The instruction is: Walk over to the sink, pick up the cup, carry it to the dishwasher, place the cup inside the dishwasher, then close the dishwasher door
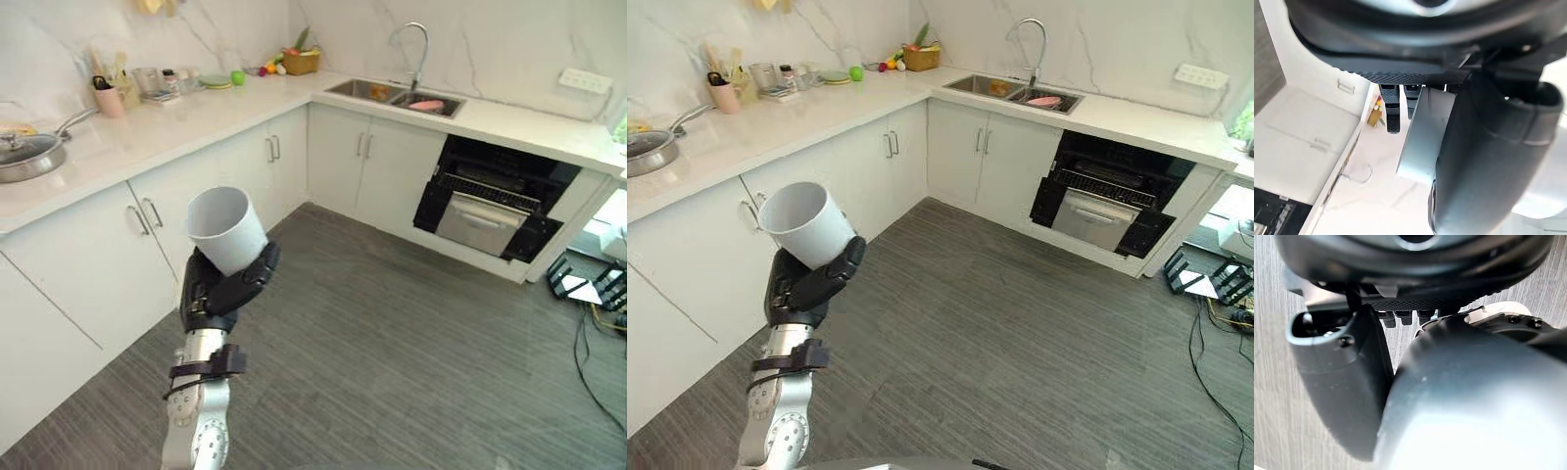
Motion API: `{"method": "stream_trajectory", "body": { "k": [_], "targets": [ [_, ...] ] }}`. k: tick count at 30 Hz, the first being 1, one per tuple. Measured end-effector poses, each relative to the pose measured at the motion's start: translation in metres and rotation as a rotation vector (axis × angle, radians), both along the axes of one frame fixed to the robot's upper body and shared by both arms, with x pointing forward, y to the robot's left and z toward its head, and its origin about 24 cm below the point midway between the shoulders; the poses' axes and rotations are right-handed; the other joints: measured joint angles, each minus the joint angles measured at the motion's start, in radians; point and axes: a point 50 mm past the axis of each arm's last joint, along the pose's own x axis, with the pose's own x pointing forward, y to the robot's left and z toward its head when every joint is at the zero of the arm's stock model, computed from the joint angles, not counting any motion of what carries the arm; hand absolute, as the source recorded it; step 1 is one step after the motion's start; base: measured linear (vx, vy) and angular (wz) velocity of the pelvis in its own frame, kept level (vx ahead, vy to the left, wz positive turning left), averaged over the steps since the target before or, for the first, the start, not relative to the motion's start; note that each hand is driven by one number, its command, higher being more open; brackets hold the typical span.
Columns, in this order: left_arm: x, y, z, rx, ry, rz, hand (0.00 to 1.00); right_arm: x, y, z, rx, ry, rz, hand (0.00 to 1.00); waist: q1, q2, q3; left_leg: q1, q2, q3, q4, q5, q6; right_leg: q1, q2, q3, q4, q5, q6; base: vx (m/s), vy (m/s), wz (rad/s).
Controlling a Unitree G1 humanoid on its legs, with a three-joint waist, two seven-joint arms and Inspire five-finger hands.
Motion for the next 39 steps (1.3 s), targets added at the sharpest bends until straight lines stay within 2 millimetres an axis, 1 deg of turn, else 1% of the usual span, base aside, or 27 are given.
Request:
{"method": "stream_trajectory", "body": {
  "k": [3,5,6,8,9,10,11,12,13,16,18,19,22,24,25,26,27,28,29,30,31,32,33,34,35,37,39],
  "targets": [
    [0.0,-0.001,0.0,-0.006,0.0,0.0,0.0,0.001,-0.003,0.0,-0.006,-0.003,0.003,1.0,0.004,0.004,0.01,-0.002,-0.015,-0.038,0.0,0.009,0.006,0.001,-0.015,-0.028,0.036,-0.02,0.006,-0.07,0.0,0.32],
    [0.0,-0.005,0.002,-0.03,-0.019,-0.003,0.0,0.003,-0.005,0.0,-0.014,-0.018,-0.016,1.0,0.003,-0.001,0.021,-0.002,-0.029,-0.063,0.002,0.004,0.005,-0.033,-0.049,-0.049,0.148,-0.085,0.013,-0.07,0.04,0.46],
    [0.0,-0.006,0.004,-0.032,-0.031,-0.011,0.0,0.005,-0.007,0.001,-0.019,-0.029,-0.031,1.0,0.005,-0.013,0.029,-0.001,-0.049,-0.075,0.006,-0.001,0.013,-0.06,-0.084,-0.058,0.227,-0.138,0.013,-0.05,0.067,0.41],
    [0.0,-0.006,0.006,-0.024,-0.043,-0.024,0.0,0.007,-0.009,0.001,-0.031,-0.037,-0.031,1.0,0.007,-0.029,0.043,0.0,-0.081,-0.098,0.025,-0.014,0.028,-0.066,-0.131,-0.077,0.283,-0.171,0.013,0.0,0.089,0.36],
    [0.0,-0.007,0.007,-0.025,-0.048,-0.028,0.0,0.009,-0.013,0.002,-0.042,-0.041,-0.038,1.0,0.009,-0.023,0.054,0.004,-0.09,-0.106,0.031,-0.023,0.038,-0.073,-0.151,-0.078,0.326,-0.194,-0.02,0.01,0.1,0.21],
    [-0.001,-0.007,0.009,-0.026,-0.06,-0.03,0.0,0.014,-0.018,0.003,-0.064,-0.074,-0.065,1.0,0.009,-0.017,0.074,0.014,-0.103,-0.111,0.032,-0.034,0.063,-0.131,-0.18,-0.036,0.495,-0.193,-0.072,-0.01,0.088,0.12],
    [-0.001,-0.007,0.009,-0.023,-0.06,-0.03,0.0,0.017,-0.018,0.003,-0.071,-0.091,-0.069,1.0,0.005,-0.021,0.082,0.017,-0.102,-0.113,0.04,-0.038,0.071,-0.167,-0.186,-0.001,0.566,-0.17,-0.079,0.03,0.088,0.19],
    [-0.001,-0.007,0.009,-0.017,-0.057,-0.035,0.0,0.022,-0.016,0.004,-0.07,-0.116,-0.075,1.0,-0.006,-0.006,0.093,0.03,-0.087,-0.126,0.058,-0.05,0.078,-0.215,-0.173,0.053,0.654,-0.163,-0.082,0.08,0.05,0.22],
    [-0.001,-0.007,0.009,-0.01,-0.056,-0.037,0.0,0.023,-0.012,0.003,-0.056,-0.123,-0.076,1.0,-0.014,-0.008,0.092,0.031,-0.072,-0.132,0.07,-0.063,0.075,-0.228,-0.14,0.07,0.648,-0.192,-0.062,0.13,0.031,0.23],
    [0.001,-0.007,0.009,-0.007,-0.057,-0.044,0.0,0.027,0.001,0.002,-0.018,-0.143,-0.092,1.0,-0.022,-0.007,0.093,0.038,-0.047,-0.13,0.078,-0.094,0.068,-0.285,-0.055,0.088,0.485,-0.205,-0.053,0.13,-0.016,-0.03],
    [0.002,-0.008,0.009,-0.008,-0.047,-0.052,0.0,0.032,-0.002,0.004,-0.008,-0.168,-0.102,1.0,-0.021,0.007,0.112,0.065,-0.024,-0.103,0.095,-0.127,0.061,-0.331,-0.015,0.097,0.422,-0.178,-0.041,0.25,-0.09,-0.38],
    [0.004,-0.011,0.009,-0.01,-0.042,-0.071,0.0,0.039,-0.004,0.008,0.002,-0.207,-0.097,1.0,-0.023,0.02,0.136,0.081,0.015,-0.086,0.148,-0.182,0.045,-0.371,0.029,0.117,0.389,-0.138,-0.037,0.25,-0.101,-0.4],
    [0.008,-0.025,0.011,-0.006,-0.048,-0.15,0.0,0.042,-0.002,0.01,0.009,-0.231,-0.096,1.0,-0.041,0.017,0.142,0.1,0.061,-0.089,0.245,-0.293,-0.002,-0.42,0.05,0.165,0.348,-0.09,-0.025,0.31,-0.156,-0.02],
    [0.008,-0.035,0.012,-0.013,-0.059,-0.202,0.0,0.038,-0.002,0.01,0.008,-0.229,-0.114,1.0,-0.042,0.01,0.132,0.152,0.061,-0.09,0.266,-0.363,-0.033,-0.412,0.018,0.174,0.385,-0.068,-0.027,0.52,-0.262,0.1],
    [0.007,-0.042,0.012,-0.031,-0.067,-0.229,0.0,0.036,-0.008,0.011,0.001,-0.23,-0.135,1.0,-0.048,0.027,0.123,0.186,0.09,-0.093,0.258,-0.398,-0.029,-0.424,0.024,0.149,0.466,-0.039,-0.018,0.69,-0.328,0.2],
    [0.007,-0.045,0.012,-0.038,-0.07,-0.243,0.0,0.036,-0.009,0.012,0.0,-0.238,-0.138,1.0,-0.053,0.051,0.112,0.198,0.109,-0.095,0.247,-0.408,-0.017,-0.431,0.04,0.132,0.498,-0.057,-0.047,0.72,-0.317,0.21],
    [0.008,-0.053,0.014,-0.062,-0.085,-0.27,0.0,0.04,-0.016,0.015,-0.025,-0.245,-0.124,1.0,-0.054,0.09,0.09,0.194,0.135,-0.108,0.292,-0.389,-0.009,-0.436,0.069,0.112,0.531,-0.113,-0.069,0.7,-0.318,0.06],
    [0.008,-0.059,0.016,-0.088,-0.096,-0.28,0.0,0.043,-0.017,0.015,-0.05,-0.229,-0.125,1.0,-0.053,0.098,0.086,0.151,0.156,-0.115,0.417,-0.359,-0.003,-0.412,0.093,0.104,0.526,-0.146,-0.087,0.59,-0.271,-0.02],
    [0.008,-0.061,0.016,-0.097,-0.101,-0.285,0.0,0.043,-0.017,0.015,-0.052,-0.221,-0.128,1.0,-0.053,0.099,0.085,0.131,0.165,-0.125,0.485,-0.333,-0.016,-0.391,0.1,0.1,0.521,-0.159,-0.091,0.57,-0.267,0.0],
    [0.008,-0.064,0.017,-0.112,-0.108,-0.292,0.0,0.039,-0.016,0.015,-0.059,-0.207,-0.133,1.0,-0.053,0.098,0.086,0.081,0.17,-0.162,0.642,-0.269,-0.055,-0.345,0.11,0.091,0.511,-0.184,-0.104,0.58,-0.225,0.1],
    [0.008,-0.068,0.017,-0.125,-0.111,-0.301,0.0,0.036,-0.016,0.016,-0.077,-0.198,-0.131,1.0,-0.048,0.098,0.086,0.01,0.179,-0.177,0.816,-0.155,-0.103,-0.295,0.125,0.09,0.495,-0.214,-0.122,0.58,-0.195,0.11],
    [0.008,-0.069,0.018,-0.129,-0.114,-0.305,0.0,0.035,-0.017,0.016,-0.088,-0.196,-0.123,1.0,-0.046,0.099,0.086,-0.029,0.191,-0.172,0.904,-0.092,-0.112,-0.27,0.134,0.091,0.482,-0.231,-0.136,0.56,-0.123,0.03],
    [0.007,-0.07,0.017,-0.136,-0.116,-0.302,0.0,0.035,-0.017,0.017,-0.106,-0.191,-0.111,1.0,-0.039,0.103,0.089,-0.112,0.211,-0.147,1.083,-0.095,-0.093,-0.212,0.152,0.097,0.445,-0.247,-0.155,0.42,-0.064,-0.04],
    [0.006,-0.069,0.017,-0.137,-0.113,-0.299,0.0,0.036,-0.016,0.017,-0.115,-0.187,-0.102,1.0,-0.035,0.101,0.09,-0.15,0.217,-0.129,1.148,-0.108,-0.079,-0.178,0.158,0.1,0.417,-0.249,-0.158,0.51,-0.058,-0.17],
    [0.005,-0.066,0.015,-0.137,-0.107,-0.288,0.0,0.038,-0.014,0.017,-0.123,-0.193,-0.085,1.0,-0.022,0.095,0.093,-0.218,0.219,-0.088,1.205,-0.15,-0.041,-0.107,0.162,0.111,0.358,-0.245,-0.154,0.4,-0.045,-0.26],
    [0.005,-0.059,0.015,-0.127,-0.111,-0.263,0.0,0.048,-0.013,0.02,-0.119,-0.236,-0.096,1.0,0.009,0.093,0.094,-0.334,0.22,-0.03,1.134,-0.231,-0.005,-0.006,0.16,0.146,0.269,-0.237,-0.141,0.61,-0.026,-0.43],
    [0.005,-0.051,0.015,-0.11,-0.11,-0.237,0.0,0.062,-0.009,0.021,-0.113,-0.274,-0.086,1.0,0.022,0.081,0.099,-0.387,0.188,0.033,0.901,-0.267,0.012,0.067,0.133,0.175,0.208,-0.236,-0.14,0.58,0.061,-0.44]
  ]
}}
